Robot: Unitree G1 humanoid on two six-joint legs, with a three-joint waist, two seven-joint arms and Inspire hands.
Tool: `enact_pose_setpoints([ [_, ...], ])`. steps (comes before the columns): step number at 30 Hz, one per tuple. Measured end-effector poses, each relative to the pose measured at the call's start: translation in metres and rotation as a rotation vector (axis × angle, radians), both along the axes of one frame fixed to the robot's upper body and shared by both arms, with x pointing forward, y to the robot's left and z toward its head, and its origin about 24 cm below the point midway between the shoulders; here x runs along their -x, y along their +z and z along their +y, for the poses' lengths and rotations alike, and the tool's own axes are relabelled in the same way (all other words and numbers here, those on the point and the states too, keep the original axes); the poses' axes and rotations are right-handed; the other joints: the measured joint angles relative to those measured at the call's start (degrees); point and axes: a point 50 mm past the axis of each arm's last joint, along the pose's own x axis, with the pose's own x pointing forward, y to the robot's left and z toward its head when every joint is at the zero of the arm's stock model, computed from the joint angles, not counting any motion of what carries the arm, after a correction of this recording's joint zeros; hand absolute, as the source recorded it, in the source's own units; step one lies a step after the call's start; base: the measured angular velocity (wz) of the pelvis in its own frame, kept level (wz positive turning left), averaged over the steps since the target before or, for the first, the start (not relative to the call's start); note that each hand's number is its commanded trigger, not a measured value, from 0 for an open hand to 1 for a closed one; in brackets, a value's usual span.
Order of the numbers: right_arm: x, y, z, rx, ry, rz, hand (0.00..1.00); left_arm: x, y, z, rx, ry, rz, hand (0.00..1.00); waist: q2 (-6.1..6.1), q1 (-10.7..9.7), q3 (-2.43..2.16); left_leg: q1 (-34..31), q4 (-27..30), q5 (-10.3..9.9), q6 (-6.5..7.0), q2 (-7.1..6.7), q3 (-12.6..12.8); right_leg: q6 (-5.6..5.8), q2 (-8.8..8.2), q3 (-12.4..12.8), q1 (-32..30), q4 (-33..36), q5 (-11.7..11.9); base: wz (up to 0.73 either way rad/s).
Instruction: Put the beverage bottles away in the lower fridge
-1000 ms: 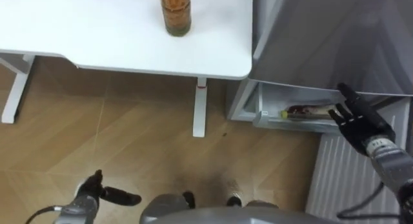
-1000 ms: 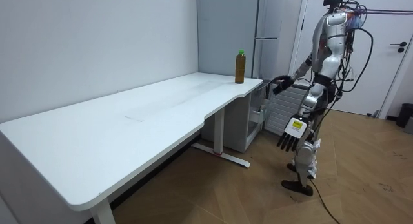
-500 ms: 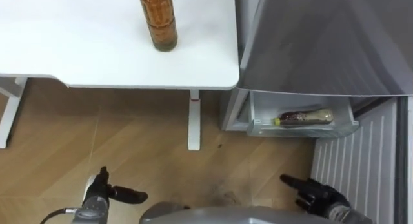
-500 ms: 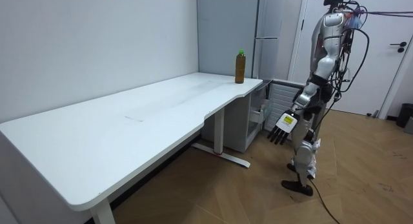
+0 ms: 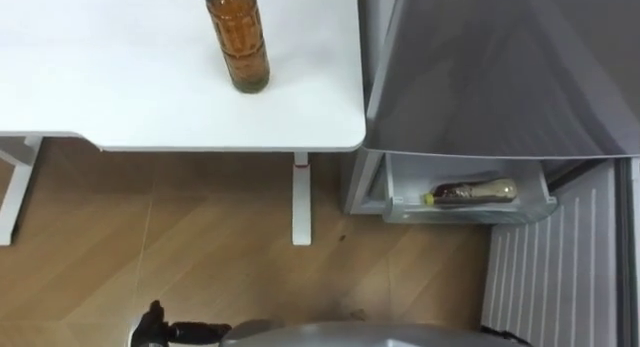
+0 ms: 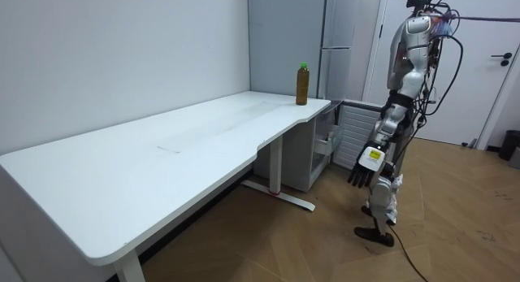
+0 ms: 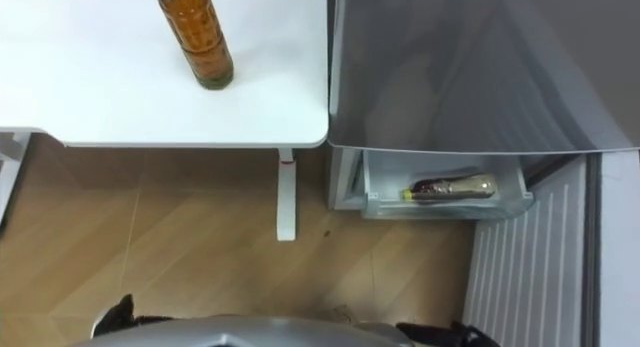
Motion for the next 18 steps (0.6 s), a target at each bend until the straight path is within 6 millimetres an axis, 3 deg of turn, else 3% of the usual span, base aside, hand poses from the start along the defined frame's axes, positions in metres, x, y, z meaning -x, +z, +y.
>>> enact_pose_setpoints([
  [6,-0.002,0.0,-0.002,0.006,0.005,-0.003,0.0,-0.007,0.003,0.009,-0.003,0.22,-0.072,0.0,0.63,-0.13,0.04,1.76,-0.15,-0.15,-0.05,0.12,0.08,0.02,0.02,0.23,1.14,0.04,-0.15,0.0],
  [8,-0.004,0.001,-0.001,0.012,0.03,-0.004,0.0,-0.019,0.009,0.012,-0.025,0.316,-0.139,0.0,0.7,-0.03,0.01,1.76,-0.12,-0.16,-0.06,0.12,0.11,0.01,0.01,0.2,1.14,0.08,-0.17,0.0],
  [15,-0.007,0.0,0.002,0.023,0.06,-0.018,0.0,-0.052,0.03,0.023,-0.2,0.356,-0.271,0.0,0.73,0.02,-0.05,2.62,-0.22,-0.2,-0.13,0.17,0.15,-0.06,0.14,0.41,1.68,0.11,-0.21,0.0],
  [18,-0.008,0.0,0.002,0.028,0.08,-0.024,0.0,-0.072,0.048,0.027,-0.297,0.354,-0.367,0.0,0.48,0.07,-0.2,2.68,-0.22,-0.2,-0.13,0.19,0.1,-0.07,0.14,0.41,1.73,0.14,-0.2,0.0],
])
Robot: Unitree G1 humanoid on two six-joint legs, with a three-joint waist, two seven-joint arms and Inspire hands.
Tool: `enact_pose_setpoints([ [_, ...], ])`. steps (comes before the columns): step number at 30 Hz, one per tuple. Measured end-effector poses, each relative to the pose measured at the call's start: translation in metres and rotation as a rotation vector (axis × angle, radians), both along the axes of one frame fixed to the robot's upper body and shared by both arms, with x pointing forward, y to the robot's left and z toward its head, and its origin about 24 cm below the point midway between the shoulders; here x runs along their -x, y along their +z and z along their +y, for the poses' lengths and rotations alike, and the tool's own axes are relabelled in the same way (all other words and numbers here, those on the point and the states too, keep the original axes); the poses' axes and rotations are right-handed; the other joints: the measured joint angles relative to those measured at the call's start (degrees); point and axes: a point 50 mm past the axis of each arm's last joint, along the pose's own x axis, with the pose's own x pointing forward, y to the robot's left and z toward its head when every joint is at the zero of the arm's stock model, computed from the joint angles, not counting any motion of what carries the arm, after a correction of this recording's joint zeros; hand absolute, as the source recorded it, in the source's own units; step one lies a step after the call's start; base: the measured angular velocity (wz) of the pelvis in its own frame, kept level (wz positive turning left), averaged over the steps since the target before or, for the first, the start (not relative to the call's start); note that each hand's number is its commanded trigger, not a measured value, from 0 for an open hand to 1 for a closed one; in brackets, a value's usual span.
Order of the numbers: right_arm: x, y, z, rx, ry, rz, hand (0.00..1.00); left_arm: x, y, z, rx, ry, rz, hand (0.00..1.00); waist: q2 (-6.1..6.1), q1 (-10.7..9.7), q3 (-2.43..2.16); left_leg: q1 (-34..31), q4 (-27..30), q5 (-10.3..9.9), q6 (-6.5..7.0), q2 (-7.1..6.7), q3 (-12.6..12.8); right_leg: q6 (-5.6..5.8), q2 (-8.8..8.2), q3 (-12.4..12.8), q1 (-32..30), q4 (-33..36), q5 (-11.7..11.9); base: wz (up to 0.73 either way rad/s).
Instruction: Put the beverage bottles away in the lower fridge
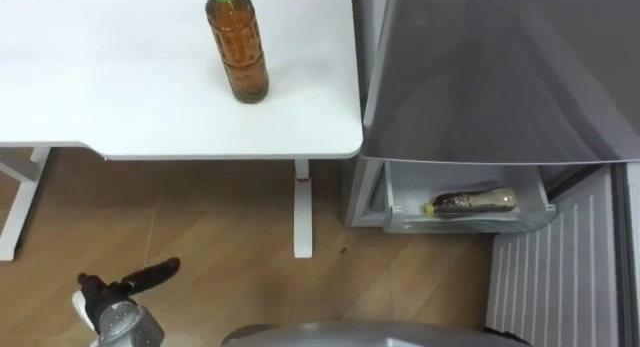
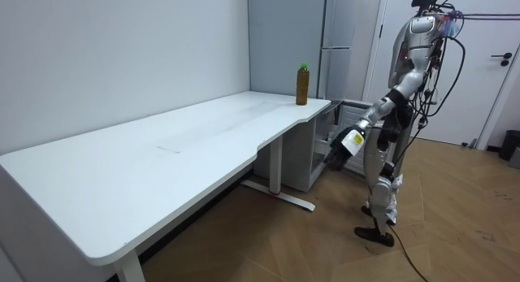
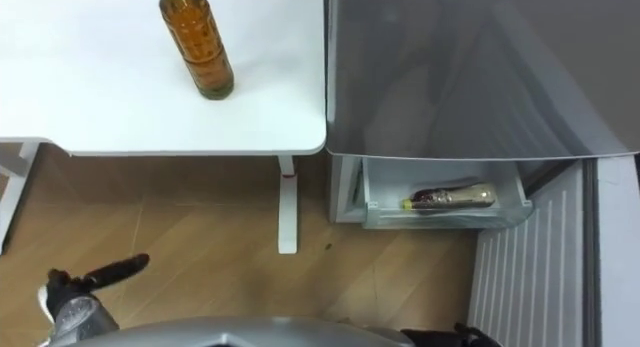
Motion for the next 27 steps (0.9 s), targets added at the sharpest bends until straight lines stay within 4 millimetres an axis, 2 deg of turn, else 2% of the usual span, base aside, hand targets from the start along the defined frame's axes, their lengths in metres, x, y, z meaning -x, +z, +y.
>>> enact_pose_setpoints([
  [3,0.001,0.0,0.002,-0.001,0.003,-0.006,0.0,-0.02,0.022,0.003,-0.119,-0.012,-0.103,0.0,0.07,-0.14,-0.05,0.06,-0.07,0.0,0.0,0.03,-0.03,0.0,-0.01,-0.01,0.09,0.02,0.0,0.0],
  [6,0.003,0.0,0.002,0.003,0.007,-0.005,0.0,-0.038,0.048,0.0,-0.268,-0.099,-0.18,0.0,-0.15,-0.17,-0.1,-0.05,-0.08,-0.04,-0.01,-0.04,-0.12,0.01,0.0,-0.38,0.04,0.04,0.0,0.0],
  [8,0.007,0.0,0.001,0.005,0.005,0.003,0.0,-0.049,0.068,-0.001,-0.357,-0.138,-0.261,0.0,-0.57,-0.12,-0.32,-0.03,-0.1,-0.08,-0.05,-0.08,-0.11,0.0,0.06,-0.4,0.06,-0.05,0.0,0.0],
  [13,0.01,0.0,0.001,0.002,0.005,0.005,0.0,-0.06,0.088,-0.004,-0.44,-0.174,-0.337,0.0,-0.76,-0.28,-0.42,-0.05,-0.05,-0.08,-0.06,-0.07,-0.14,0.0,0.1,-0.02,0.05,-0.08,0.0,0.0],
  [19,0.008,0.0,0.002,-0.009,0.011,-0.018,0.0,-0.083,0.135,-0.024,-0.478,-0.271,-0.593,0.0,-0.73,-0.76,-0.13,0.08,-0.09,-0.09,-0.02,0.04,-0.2,0.01,-0.06,-0.04,0.67,-0.04,0.0,0.0],
  [27,0.003,-0.001,0.005,-0.035,0.016,-0.038,0.0,-0.096,0.139,-0.038,-0.338,-0.386,-0.688,0.0,-0.43,-3.33,0.22,0.42,-0.1,-0.1,-0.02,-0.03,-0.29,0.0,0.05,-0.03,1.17,-0.08,0.0,0.0],
])
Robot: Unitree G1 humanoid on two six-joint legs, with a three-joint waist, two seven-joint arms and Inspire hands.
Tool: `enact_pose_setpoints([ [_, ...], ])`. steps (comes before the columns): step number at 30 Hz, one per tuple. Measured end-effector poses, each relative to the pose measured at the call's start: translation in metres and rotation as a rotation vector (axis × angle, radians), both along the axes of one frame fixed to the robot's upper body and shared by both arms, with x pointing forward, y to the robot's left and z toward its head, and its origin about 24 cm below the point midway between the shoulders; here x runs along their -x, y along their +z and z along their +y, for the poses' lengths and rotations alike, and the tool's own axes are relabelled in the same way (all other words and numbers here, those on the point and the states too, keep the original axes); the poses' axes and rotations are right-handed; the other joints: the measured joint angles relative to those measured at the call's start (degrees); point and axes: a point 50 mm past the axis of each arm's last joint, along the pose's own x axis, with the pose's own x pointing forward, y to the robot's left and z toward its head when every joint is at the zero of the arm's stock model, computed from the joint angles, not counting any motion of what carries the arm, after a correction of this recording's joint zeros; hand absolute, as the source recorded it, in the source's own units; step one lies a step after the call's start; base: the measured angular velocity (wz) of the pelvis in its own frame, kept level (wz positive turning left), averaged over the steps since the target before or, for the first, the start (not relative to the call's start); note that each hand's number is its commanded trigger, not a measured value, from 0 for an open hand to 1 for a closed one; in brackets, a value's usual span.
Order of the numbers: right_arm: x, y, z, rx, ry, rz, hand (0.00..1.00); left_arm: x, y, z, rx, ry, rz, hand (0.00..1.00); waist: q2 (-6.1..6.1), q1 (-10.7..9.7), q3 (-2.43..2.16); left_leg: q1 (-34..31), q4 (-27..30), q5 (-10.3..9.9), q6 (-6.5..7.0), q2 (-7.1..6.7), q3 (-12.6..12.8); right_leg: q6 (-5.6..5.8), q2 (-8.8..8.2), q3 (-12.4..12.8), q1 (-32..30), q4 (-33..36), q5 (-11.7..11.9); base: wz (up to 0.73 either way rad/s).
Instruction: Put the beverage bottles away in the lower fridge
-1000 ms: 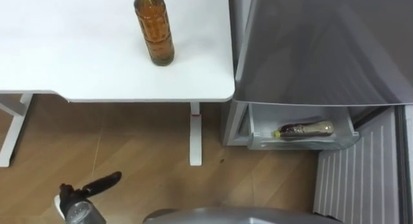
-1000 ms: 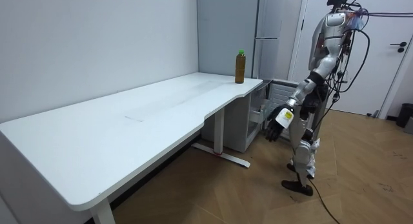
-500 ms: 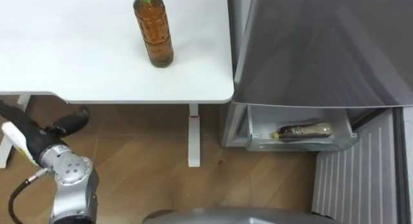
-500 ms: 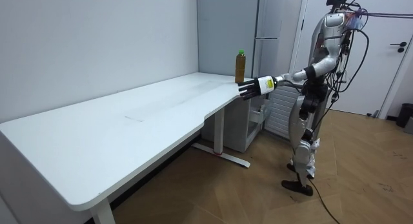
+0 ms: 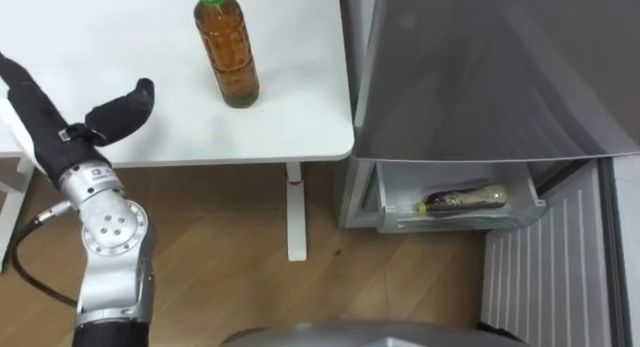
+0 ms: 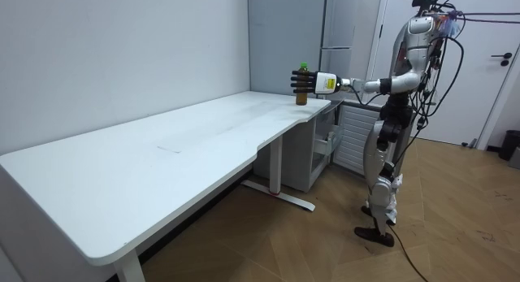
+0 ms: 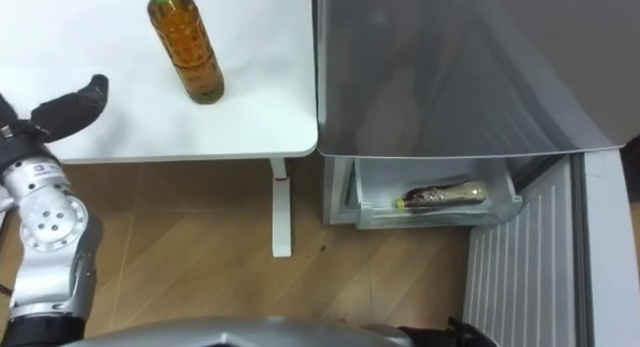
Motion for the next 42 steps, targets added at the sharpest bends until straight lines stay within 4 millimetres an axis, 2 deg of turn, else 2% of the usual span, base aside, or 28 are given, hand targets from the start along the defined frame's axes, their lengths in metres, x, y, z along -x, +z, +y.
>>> enact_pose_setpoints([
  [6,0.0,0.0,0.0,-0.02,-0.014,-0.011,0.0,-0.008,0.002,-0.008,0.053,-0.129,-0.017,0.0,-0.07,-0.77,0.06,-0.44,-0.03,0.01,0.01,0.01,0.22,0.0,0.09,0.77,-1.2,0.02,0.0,-0.03],
  [10,0.001,0.0,-0.001,-0.016,-0.036,-0.015,0.0,-0.016,0.005,-0.011,0.105,-0.198,-0.032,0.0,0.42,-1.47,0.32,-0.47,-0.05,0.01,0.01,-0.01,0.31,-0.02,0.15,1.17,-1.03,0.04,0.03,-0.03],
  [14,0.0,0.001,-0.003,-0.007,-0.035,-0.015,0.0,-0.025,0.011,-0.014,0.174,-0.261,-0.072,0.0,1.06,-1.99,0.29,-0.36,-0.11,0.01,0.01,-0.03,0.31,-0.03,0.18,1.22,-1.04,0.05,0.04,0.0],
  [20,-0.002,0.001,-0.004,0.012,-0.004,-0.01,0.0,-0.028,0.009,-0.017,0.202,-0.332,-0.049,0.0,1.52,-3.36,0.29,-0.31,-0.13,0.0,0.01,0.02,0.78,-0.06,0.23,1.64,-1.12,0.17,0.06,-0.03],
  [29,0.003,0.0,-0.003,0.034,0.006,0.024,0.0,-0.03,-0.01,-0.016,0.328,-0.345,0.01,0.0,1.68,-3.53,0.26,0.55,-0.74,-0.01,0.02,0.34,2.05,-0.16,0.44,3.0,-1.64,1.12,0.13,-0.09],
  [34,0.007,0.0,-0.004,0.033,0.0,0.036,0.0,-0.038,-0.006,-0.016,0.372,-0.387,-0.013,0.0,1.7,-3.42,0.27,0.66,-0.74,-0.01,0.02,0.72,2.93,-0.19,0.49,3.66,-1.82,1.19,0.16,-0.07],
  [39,0.015,0.0,-0.005,0.038,-0.024,0.072,0.0,-0.048,-0.007,-0.011,0.398,-0.422,0.014,0.0,2.31,-3.7,0.03,0.66,-0.79,-0.11,-0.15,0.93,3.3,-0.32,0.84,4.22,-2.05,1.23,0.23,-0.07],
  [42,0.019,0.0,-0.005,0.05,-0.02,0.103,0.0,-0.05,-0.007,-0.005,0.401,-0.42,0.029,0.0,2.74,-4.17,0.09,0.67,-0.73,-0.15,-0.23,0.91,3.38,-0.35,0.97,4.45,-2.13,1.23,0.25,0.0],
])
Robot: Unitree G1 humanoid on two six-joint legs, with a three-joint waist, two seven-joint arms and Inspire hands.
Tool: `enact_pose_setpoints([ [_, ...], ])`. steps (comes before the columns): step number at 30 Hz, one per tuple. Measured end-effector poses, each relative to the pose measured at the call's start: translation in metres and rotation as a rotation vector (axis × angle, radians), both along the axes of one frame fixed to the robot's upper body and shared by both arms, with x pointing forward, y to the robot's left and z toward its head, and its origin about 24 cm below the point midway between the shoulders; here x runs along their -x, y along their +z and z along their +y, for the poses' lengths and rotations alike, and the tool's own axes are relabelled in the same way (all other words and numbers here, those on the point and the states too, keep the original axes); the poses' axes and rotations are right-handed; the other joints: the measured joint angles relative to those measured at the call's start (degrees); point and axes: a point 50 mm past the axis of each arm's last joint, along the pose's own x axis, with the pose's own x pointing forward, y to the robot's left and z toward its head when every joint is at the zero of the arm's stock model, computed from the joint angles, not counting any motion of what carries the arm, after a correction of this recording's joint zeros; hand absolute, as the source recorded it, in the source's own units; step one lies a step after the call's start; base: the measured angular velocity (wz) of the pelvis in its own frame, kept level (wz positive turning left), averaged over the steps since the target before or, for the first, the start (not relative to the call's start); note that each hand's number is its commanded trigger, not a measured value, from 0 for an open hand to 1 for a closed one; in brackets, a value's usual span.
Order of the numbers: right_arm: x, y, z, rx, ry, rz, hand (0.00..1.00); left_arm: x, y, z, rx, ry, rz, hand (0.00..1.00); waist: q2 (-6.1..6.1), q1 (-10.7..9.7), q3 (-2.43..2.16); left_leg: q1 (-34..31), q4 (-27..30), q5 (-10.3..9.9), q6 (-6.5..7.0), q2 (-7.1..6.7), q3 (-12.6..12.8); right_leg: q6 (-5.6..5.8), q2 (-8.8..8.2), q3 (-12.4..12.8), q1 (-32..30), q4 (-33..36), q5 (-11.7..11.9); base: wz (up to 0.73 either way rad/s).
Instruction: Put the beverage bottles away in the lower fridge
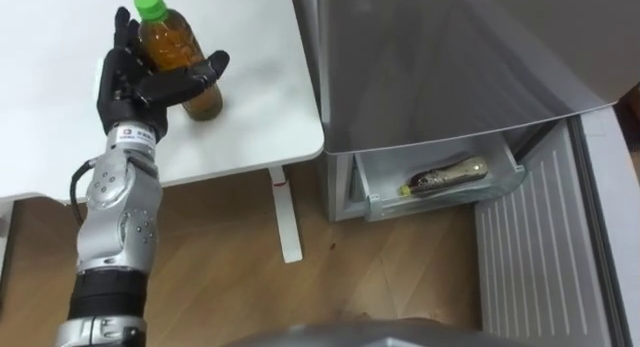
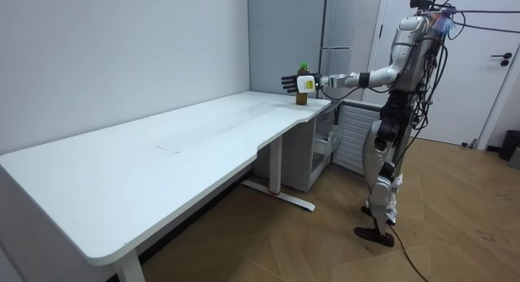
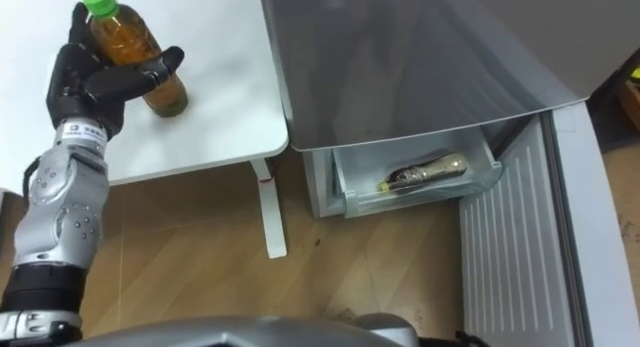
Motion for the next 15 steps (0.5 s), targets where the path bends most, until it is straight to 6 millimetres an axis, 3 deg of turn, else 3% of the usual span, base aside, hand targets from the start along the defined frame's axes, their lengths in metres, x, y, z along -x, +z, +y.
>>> enact_pose_setpoints([
  [8,0.003,0.0,-0.003,0.065,0.097,0.07,0.0,-0.003,-0.003,0.011,-0.024,0.011,0.044,0.0,1.32,-0.39,0.16,0.63,-0.14,-0.07,-0.03,0.02,0.24,0.0,0.08,0.62,0.03,0.08,-0.01,-0.02],
  [15,0.003,0.001,-0.004,0.087,0.126,0.085,0.0,-0.008,-0.005,0.016,-0.025,0.025,0.066,0.0,1.69,-0.4,0.21,0.85,-0.13,-0.07,-0.04,-0.01,0.69,-0.01,0.22,1.46,-0.01,0.83,-0.04,-0.05],
])
